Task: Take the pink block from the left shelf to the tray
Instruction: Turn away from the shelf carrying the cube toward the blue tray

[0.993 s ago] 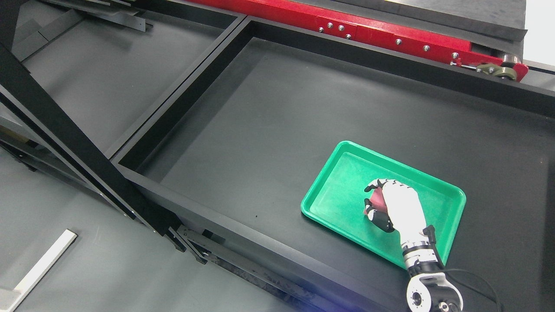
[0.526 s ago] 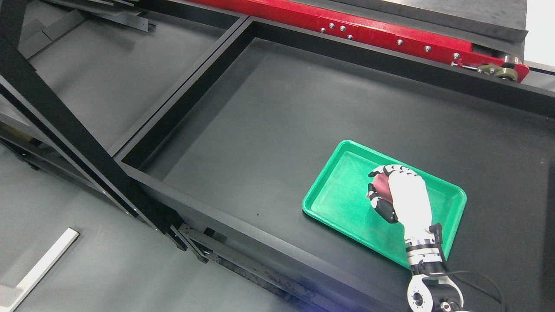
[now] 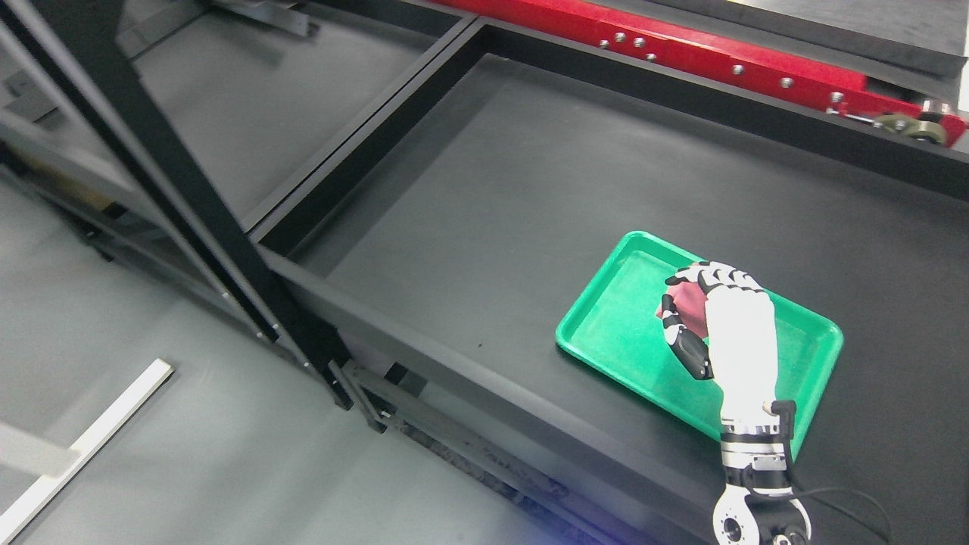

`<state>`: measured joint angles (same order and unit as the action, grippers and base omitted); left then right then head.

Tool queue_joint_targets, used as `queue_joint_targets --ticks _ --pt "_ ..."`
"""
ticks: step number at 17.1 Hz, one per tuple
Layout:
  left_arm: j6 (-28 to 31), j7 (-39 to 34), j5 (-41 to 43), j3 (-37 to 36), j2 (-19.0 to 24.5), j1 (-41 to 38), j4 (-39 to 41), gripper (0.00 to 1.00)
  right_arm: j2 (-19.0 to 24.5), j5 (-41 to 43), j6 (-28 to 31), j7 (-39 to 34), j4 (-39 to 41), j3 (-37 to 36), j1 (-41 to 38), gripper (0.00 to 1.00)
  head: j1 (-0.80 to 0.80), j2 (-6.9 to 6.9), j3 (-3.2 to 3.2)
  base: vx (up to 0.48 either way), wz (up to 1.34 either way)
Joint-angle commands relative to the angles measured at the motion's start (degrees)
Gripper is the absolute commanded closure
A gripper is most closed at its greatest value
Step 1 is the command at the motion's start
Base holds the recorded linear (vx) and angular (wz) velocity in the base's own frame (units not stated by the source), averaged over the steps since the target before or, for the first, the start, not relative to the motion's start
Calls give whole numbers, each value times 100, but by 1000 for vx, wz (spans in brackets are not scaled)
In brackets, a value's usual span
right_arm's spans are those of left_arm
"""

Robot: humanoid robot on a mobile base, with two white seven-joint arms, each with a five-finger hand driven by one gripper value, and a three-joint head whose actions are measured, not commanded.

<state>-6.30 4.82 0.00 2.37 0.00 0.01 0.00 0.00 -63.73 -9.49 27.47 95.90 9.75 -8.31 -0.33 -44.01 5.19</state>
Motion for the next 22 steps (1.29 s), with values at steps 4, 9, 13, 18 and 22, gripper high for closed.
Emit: queue_joint_targets --ticks 4,9,13,18,22 --pt "6 1 9 0 100 131 100 0 -100 28 -79 637 263 9 -180 99 0 0 0 -135 502" --pt "6 1 9 0 100 131 100 0 -100 28 -149 637 271 18 -197 99 0 0 0 -127 727" --pt "6 1 9 0 100 131 100 0 -100 36 -167 637 271 27 -206 99 0 0 0 -129 679" --pt "6 1 9 0 100 131 100 0 -100 45 -343 637 271 53 -189 99 0 0 0 -102 603" --pt "6 1 9 0 100 131 100 0 -100 45 -334 637 271 62 -180 99 0 0 0 -95 591"
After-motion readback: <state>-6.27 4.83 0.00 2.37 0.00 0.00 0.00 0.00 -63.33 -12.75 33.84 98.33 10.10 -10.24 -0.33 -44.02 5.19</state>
